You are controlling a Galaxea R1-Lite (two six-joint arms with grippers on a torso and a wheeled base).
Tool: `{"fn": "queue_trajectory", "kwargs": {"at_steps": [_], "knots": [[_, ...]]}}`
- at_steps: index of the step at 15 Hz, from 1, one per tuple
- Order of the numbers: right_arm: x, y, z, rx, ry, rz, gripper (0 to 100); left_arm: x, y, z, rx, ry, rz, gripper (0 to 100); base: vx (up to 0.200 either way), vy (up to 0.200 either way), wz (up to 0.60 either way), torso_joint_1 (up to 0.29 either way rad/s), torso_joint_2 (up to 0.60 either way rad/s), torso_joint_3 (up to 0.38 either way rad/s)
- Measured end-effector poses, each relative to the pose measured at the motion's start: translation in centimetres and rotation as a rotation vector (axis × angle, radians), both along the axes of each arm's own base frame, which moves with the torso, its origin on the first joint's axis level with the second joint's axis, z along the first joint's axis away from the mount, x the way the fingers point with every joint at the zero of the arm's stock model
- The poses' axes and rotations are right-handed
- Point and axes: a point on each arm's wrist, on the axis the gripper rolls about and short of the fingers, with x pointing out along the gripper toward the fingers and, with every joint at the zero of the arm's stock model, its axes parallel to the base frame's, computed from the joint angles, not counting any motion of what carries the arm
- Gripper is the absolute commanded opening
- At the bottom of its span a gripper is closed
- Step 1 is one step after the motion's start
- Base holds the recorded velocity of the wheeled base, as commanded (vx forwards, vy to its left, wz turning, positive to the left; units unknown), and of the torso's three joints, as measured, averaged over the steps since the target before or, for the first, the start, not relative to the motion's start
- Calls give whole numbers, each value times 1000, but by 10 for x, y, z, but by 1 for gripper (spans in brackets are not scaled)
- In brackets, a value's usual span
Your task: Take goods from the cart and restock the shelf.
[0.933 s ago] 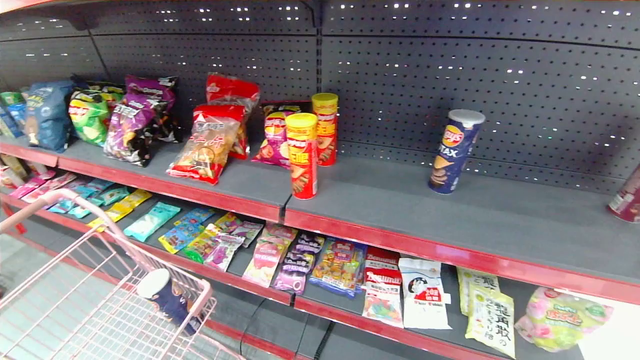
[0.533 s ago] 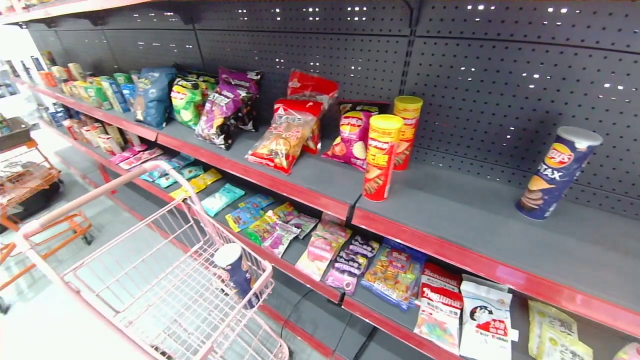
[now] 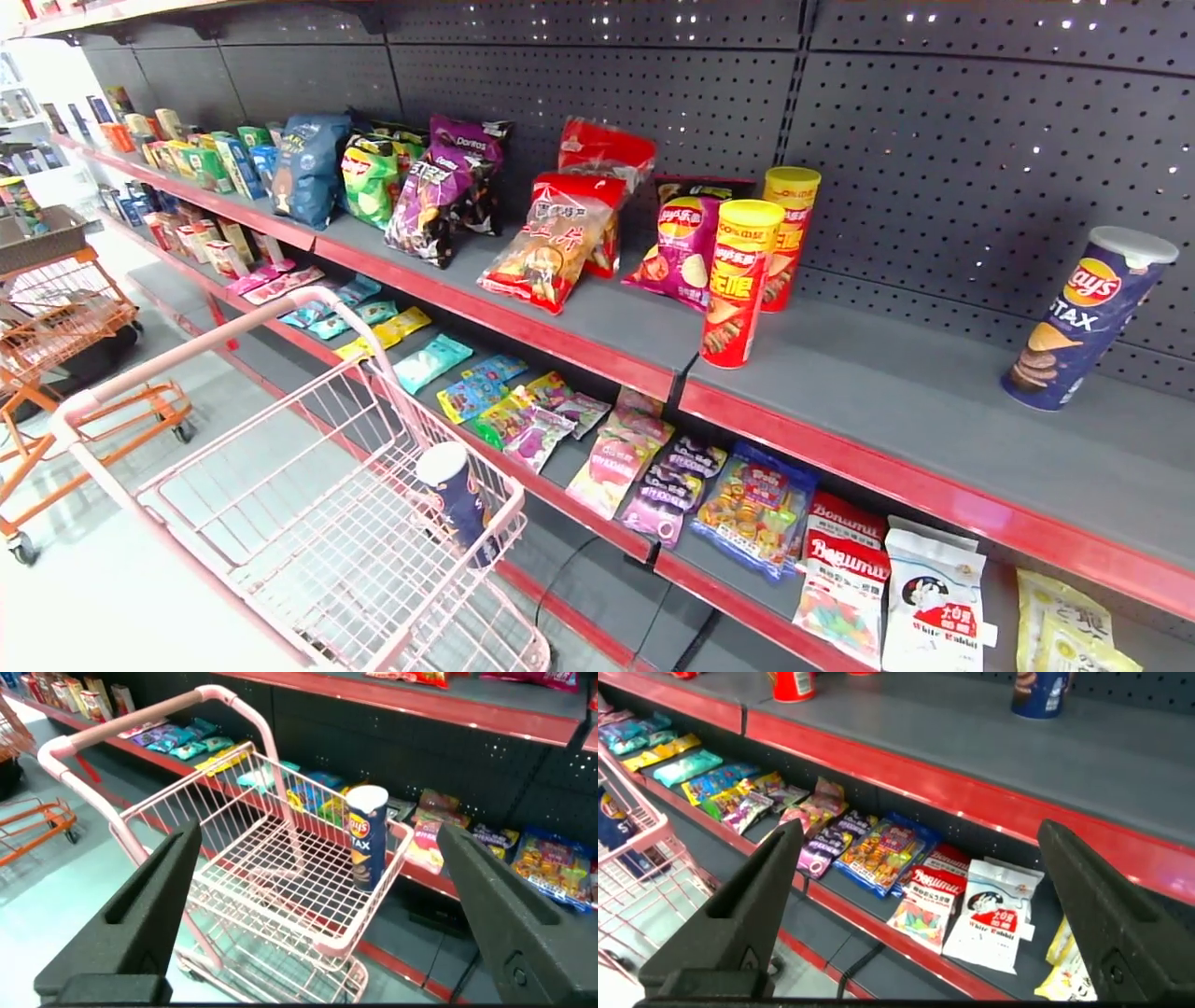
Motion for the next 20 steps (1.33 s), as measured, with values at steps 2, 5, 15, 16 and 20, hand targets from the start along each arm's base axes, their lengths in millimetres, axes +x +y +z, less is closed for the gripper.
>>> {"fn": "queue_trajectory", "kwargs": {"at_steps": [2, 5, 15, 16, 20], "knots": [[0, 0, 0, 0, 0, 0, 100, 0, 0, 0, 0, 0, -1, 100, 0, 0, 0, -151, 342, 203], [0, 0, 0, 3, -1, 0, 100, 0, 0, 0, 0, 0, 0, 100, 0, 0, 0, -152, 349, 204], [0, 0, 0, 4, 0, -2, 100, 0, 0, 0, 4, 0, -5, 100, 0, 0, 0, -161, 407, 241], [0, 0, 0, 4, 0, -2, 100, 0, 0, 0, 5, 1, -5, 100, 0, 0, 0, -207, 540, 330], [0, 0, 0, 3, 0, -3, 100, 0, 0, 0, 7, 2, -7, 100, 0, 0, 0, -185, 526, 339]]}}
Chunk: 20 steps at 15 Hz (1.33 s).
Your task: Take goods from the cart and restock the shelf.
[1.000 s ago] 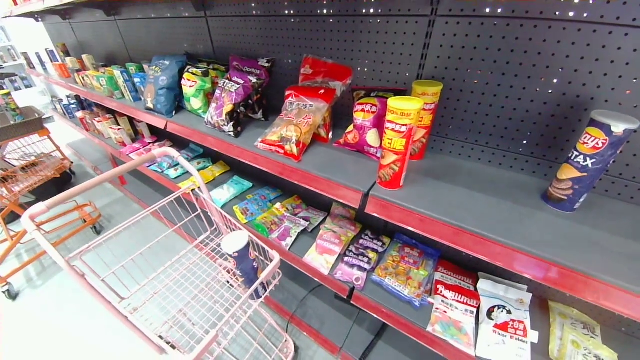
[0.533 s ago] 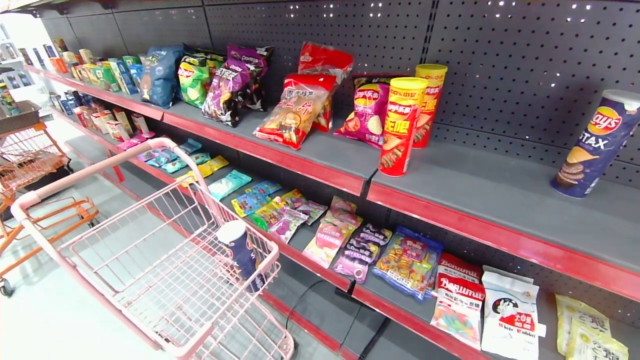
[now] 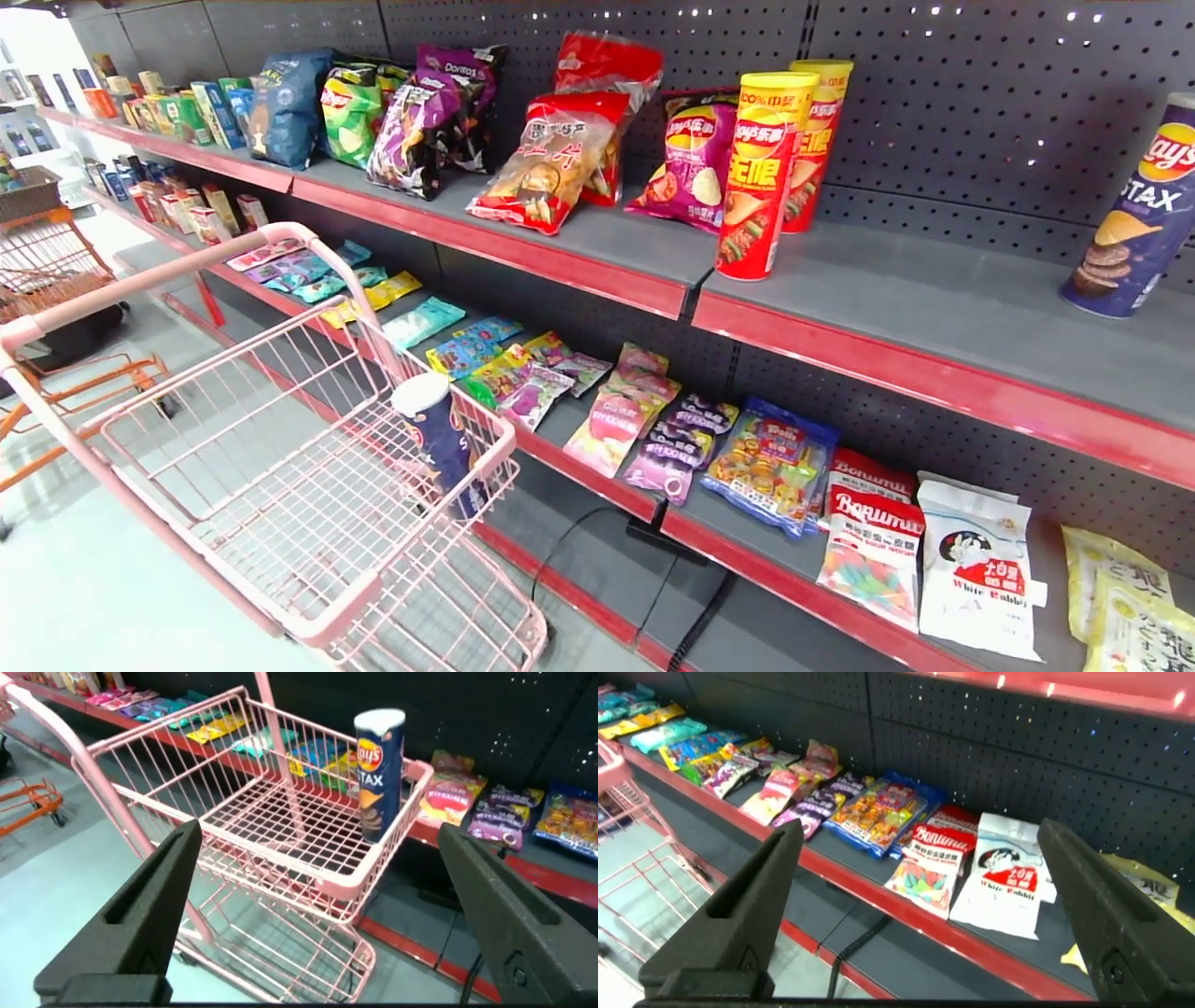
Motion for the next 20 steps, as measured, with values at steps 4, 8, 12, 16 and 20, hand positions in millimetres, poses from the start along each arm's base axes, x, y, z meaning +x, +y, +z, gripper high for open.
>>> {"fn": "queue_trajectory", "kwargs": {"at_steps": [4, 8, 12, 16, 20], "knots": [[0, 0, 0, 1, -1, 0, 100, -1, 0, 7, 19, -17, 3, 100, 0, 0, 0, -36, 120, 79], [0, 0, 0, 1, -1, 1, 100, 2, 1, 83, -26, -85, 26, 100, 0, 0, 0, 0, 0, 0], [0, 0, 0, 1, -2, 0, 100, 76, -2, 128, -60, 128, -36, 100, 0, 0, 0, 0, 0, 0], [0, 0, 0, 1, -2, 0, 100, 168, -3, 118, -60, 291, -200, 100, 0, 0, 0, 0, 0, 0], [0, 0, 0, 1, -2, 0, 100, 244, 12, 77, 13, 349, -414, 100, 0, 0, 0, 0, 0, 0]]}}
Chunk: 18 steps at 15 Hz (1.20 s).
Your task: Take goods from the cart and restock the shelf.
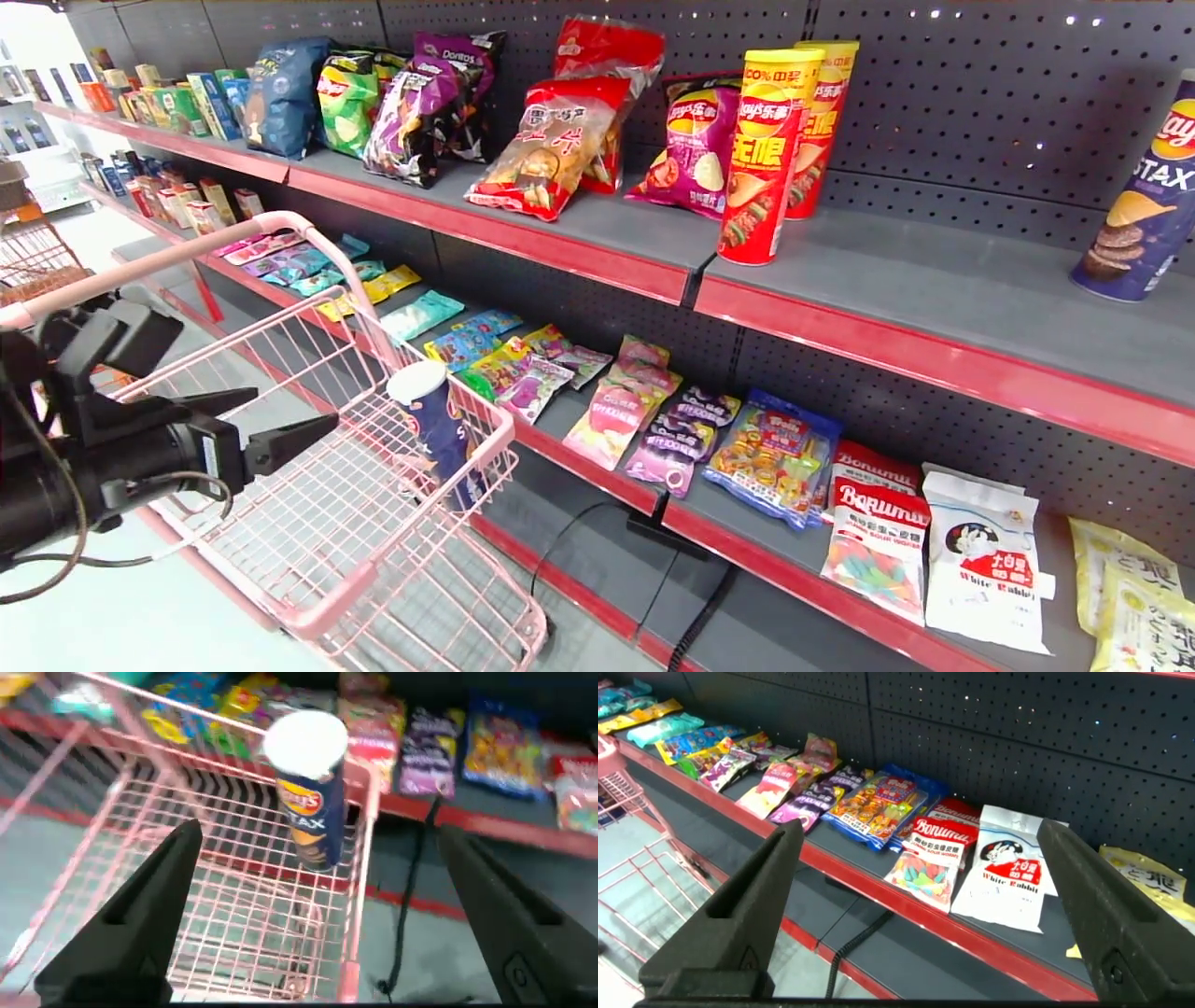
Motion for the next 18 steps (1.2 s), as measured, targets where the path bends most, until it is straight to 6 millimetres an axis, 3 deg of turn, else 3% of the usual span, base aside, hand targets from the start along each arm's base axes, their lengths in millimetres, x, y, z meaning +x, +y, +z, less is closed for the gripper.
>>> {"fn": "queue_trajectory", "kwargs": {"at_steps": [4, 11, 15, 18], "knots": [[0, 0, 0, -4, 1, 2, 100, 34, 17, -44, 52, 56, -114, 100, 0, 0, 0, 0, 0, 0], [0, 0, 0, -7, 1, 1, 100, 88, 27, -80, 68, -130, -200, 100, 0, 0, 0, 0, 0, 0], [0, 0, 0, -7, 2, 1, 100, 107, 20, -108, 38, -114, -271, 100, 0, 0, 0, 0, 0, 0], [0, 0, 0, -8, 2, 2, 100, 126, 14, -115, 26, -122, -289, 100, 0, 0, 0, 0, 0, 0]]}}
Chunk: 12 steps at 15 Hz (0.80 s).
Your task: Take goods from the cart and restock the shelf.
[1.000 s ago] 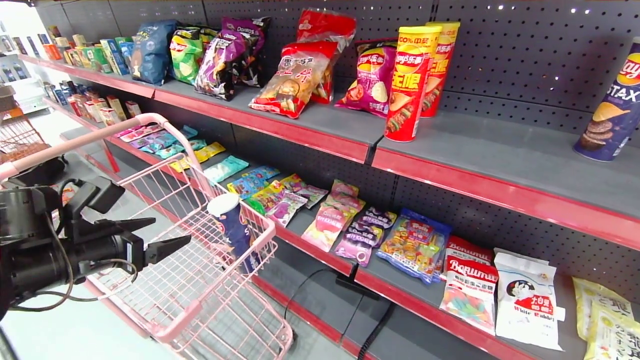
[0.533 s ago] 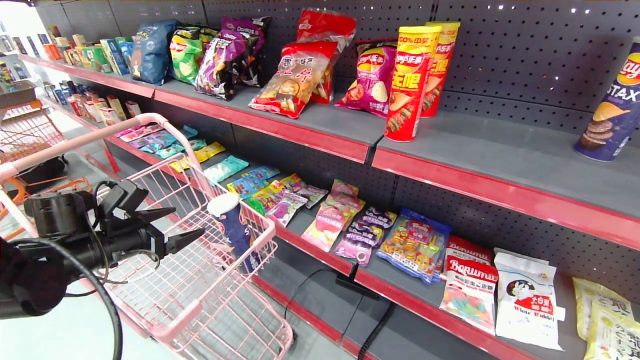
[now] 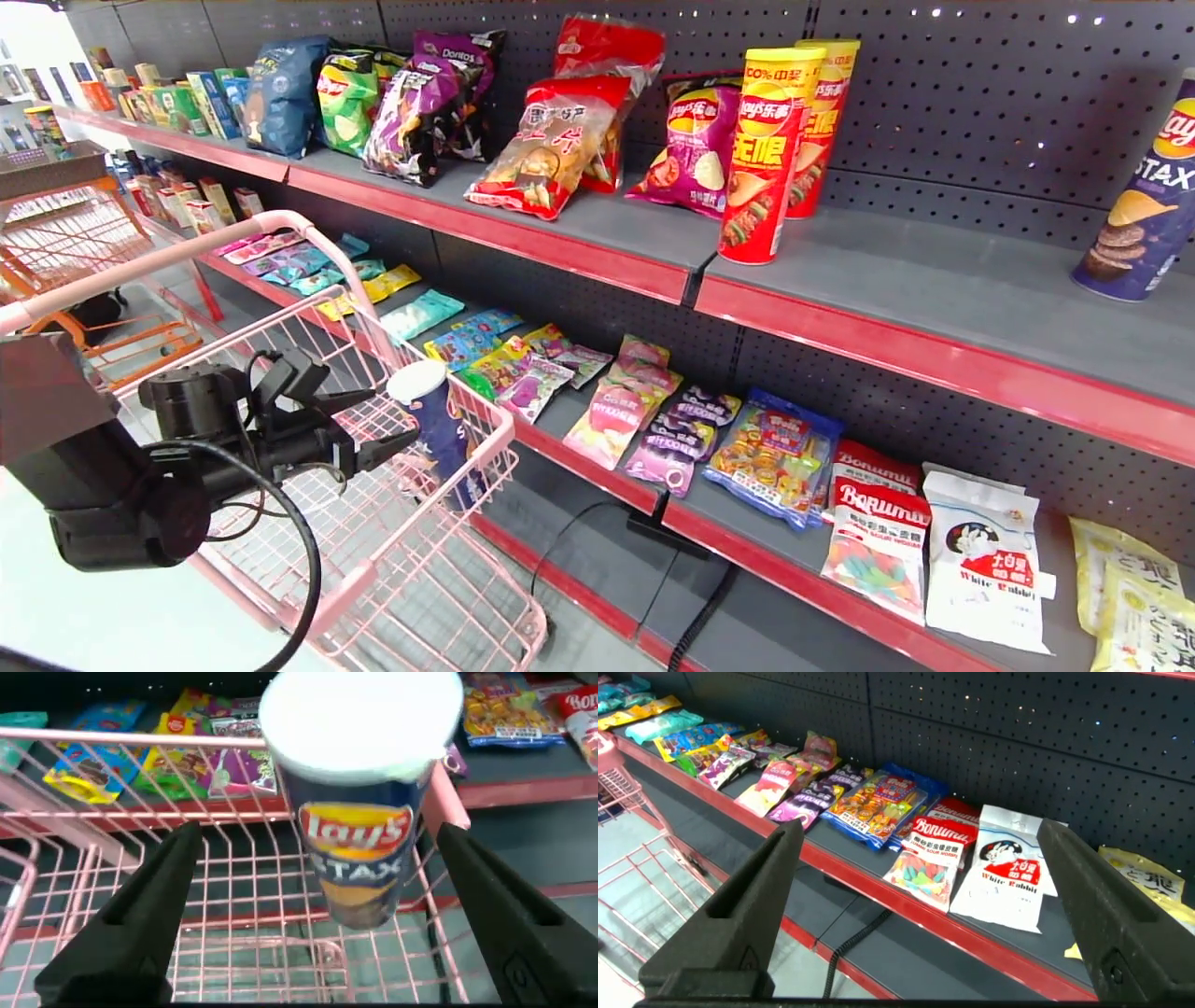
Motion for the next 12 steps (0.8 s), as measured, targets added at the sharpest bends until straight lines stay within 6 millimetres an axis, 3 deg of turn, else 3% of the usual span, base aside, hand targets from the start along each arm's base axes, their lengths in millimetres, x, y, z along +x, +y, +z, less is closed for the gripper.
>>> {"fn": "queue_trajectory", "kwargs": {"at_steps": [4, 11, 12], "knots": [[0, 0, 0, 0, 0, 0, 100, 15, -21, -6, -14, 8, -22, 100, 0, 0, 0, 0, 0, 0], [0, 0, 0, 0, 0, 0, 100, 28, -33, -15, -2, 2, -24, 100, 0, 0, 0, 0, 0, 0], [0, 0, 0, 0, 0, 0, 100, 28, -33, -16, -1, 5, -23, 0, 0, 0, 0, 0, 0, 0]]}}
